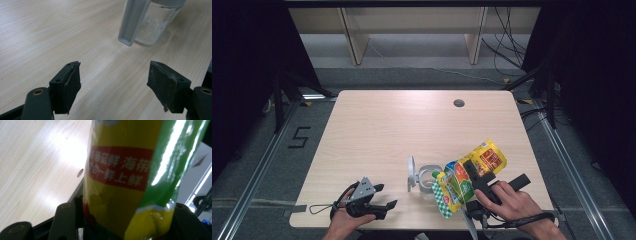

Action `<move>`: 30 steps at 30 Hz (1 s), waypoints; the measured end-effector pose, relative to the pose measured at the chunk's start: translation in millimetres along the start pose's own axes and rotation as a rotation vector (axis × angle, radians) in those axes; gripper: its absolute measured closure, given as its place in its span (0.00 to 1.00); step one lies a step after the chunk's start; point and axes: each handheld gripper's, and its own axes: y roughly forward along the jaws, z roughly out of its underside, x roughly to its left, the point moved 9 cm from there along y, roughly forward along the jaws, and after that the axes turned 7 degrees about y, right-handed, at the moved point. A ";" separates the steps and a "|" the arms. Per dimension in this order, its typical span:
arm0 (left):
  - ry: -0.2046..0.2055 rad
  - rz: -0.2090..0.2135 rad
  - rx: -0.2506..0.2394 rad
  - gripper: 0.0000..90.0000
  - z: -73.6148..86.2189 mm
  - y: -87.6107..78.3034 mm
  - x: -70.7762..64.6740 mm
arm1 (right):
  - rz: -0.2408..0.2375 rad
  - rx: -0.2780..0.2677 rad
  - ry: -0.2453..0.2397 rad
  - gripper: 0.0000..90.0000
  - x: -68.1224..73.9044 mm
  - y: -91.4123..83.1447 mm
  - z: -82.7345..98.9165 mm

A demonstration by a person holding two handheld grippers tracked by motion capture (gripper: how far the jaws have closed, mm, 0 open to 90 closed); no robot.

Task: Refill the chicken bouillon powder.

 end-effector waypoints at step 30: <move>0.010 0.008 -0.010 0.28 -1.1 -0.1 -0.5 | -0.025 -0.036 -0.210 0.59 -14.5 1.3 -3.8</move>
